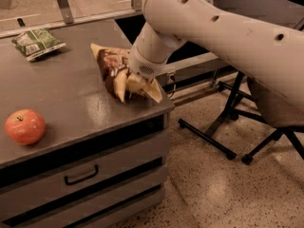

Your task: Move brown chip bag near green jalapeno chip bag

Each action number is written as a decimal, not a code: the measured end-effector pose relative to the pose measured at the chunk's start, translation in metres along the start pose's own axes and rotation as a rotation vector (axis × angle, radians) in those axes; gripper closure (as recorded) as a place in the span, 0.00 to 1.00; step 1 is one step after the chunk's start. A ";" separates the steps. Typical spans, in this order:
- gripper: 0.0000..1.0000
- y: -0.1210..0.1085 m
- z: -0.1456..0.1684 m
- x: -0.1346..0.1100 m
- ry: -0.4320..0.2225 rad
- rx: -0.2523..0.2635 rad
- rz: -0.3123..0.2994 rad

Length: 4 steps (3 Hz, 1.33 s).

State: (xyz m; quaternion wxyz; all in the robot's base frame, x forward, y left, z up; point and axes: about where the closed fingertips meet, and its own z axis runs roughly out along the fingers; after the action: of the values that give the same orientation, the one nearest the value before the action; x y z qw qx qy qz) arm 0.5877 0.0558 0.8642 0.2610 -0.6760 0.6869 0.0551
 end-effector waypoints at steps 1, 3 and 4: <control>1.00 -0.077 -0.014 -0.032 -0.142 0.229 -0.051; 1.00 -0.084 -0.016 -0.040 -0.158 0.264 -0.056; 1.00 -0.094 -0.011 -0.042 -0.130 0.311 -0.082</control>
Offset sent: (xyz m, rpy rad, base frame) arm 0.0572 0.0128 0.0377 0.1054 -0.1949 -0.0137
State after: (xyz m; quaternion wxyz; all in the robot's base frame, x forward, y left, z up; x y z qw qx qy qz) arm 0.6729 0.0815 0.9180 0.4084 -0.6500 0.6406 -0.0191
